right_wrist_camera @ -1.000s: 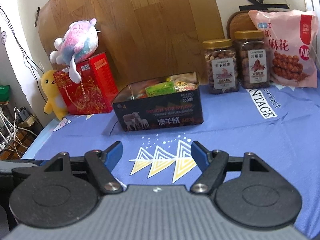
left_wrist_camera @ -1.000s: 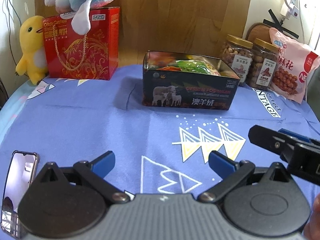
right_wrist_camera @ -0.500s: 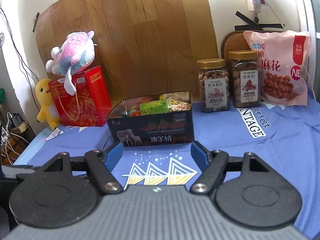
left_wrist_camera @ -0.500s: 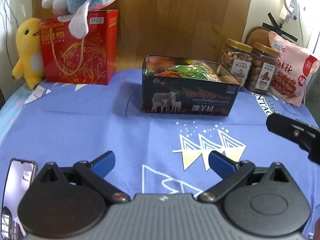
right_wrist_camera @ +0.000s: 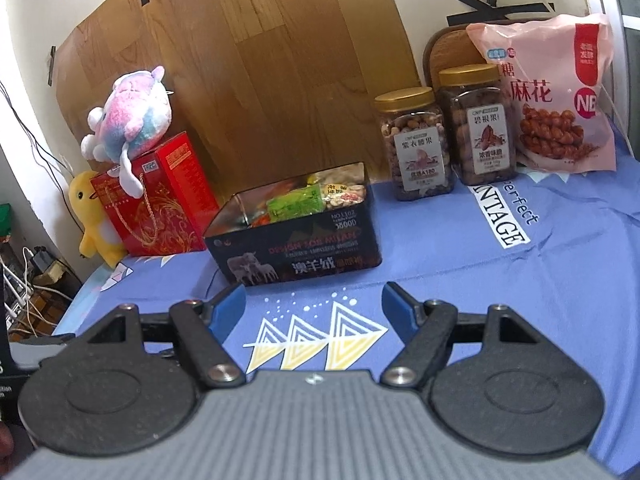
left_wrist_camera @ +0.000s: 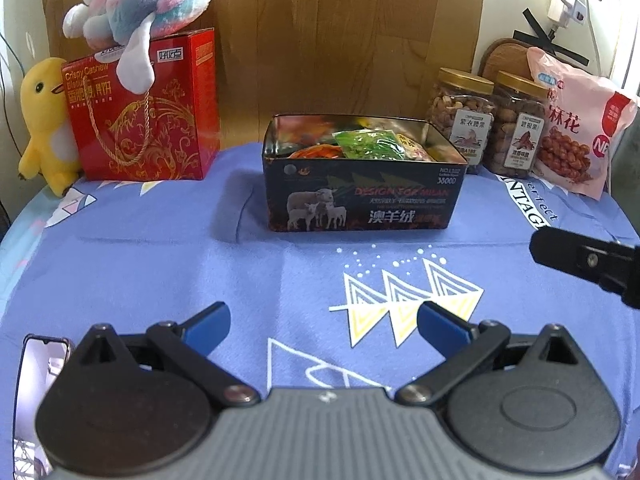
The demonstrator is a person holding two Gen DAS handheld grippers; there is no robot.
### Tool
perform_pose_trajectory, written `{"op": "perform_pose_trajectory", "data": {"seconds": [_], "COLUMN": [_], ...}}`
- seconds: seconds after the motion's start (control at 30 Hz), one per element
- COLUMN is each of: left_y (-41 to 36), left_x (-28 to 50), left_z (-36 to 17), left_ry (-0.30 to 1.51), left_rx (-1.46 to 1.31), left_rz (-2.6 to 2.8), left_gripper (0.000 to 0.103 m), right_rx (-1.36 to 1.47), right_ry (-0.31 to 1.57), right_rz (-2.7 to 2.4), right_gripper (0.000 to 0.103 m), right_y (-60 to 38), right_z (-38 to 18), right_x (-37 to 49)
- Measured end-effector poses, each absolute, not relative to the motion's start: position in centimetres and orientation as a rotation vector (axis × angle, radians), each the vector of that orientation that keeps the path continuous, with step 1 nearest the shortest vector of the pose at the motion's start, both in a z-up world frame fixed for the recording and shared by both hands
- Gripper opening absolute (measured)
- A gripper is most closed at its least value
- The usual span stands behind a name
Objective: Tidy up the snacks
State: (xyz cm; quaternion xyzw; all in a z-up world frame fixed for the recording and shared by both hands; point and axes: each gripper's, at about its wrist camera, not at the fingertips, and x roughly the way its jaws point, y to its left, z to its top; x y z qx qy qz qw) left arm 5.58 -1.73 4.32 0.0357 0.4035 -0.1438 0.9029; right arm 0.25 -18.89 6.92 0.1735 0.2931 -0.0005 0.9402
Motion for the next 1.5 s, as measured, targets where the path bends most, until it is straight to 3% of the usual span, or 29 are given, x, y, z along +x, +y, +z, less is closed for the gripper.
{"op": "perform_pose_trajectory", "data": {"seconds": [0.37, 1.5], "left_y": [-2.5, -2.6], "left_x": [5.6, 5.5], "left_z": [4.3, 6.1], "left_ry": [0.829, 0.750], "left_rx": [0.106, 0.126], "left_rz": [-0.276, -0.257], "left_gripper": [0.103, 0.103], "right_rx": [0.386, 0.298], "right_ry": [0.688, 0.717], "right_rz": [0.053, 0.105], "right_gripper": [0.077, 0.077], "right_y": [-20.1, -19.9], "right_z": [6.2, 8.0], "right_x": [1.6, 1.9]}}
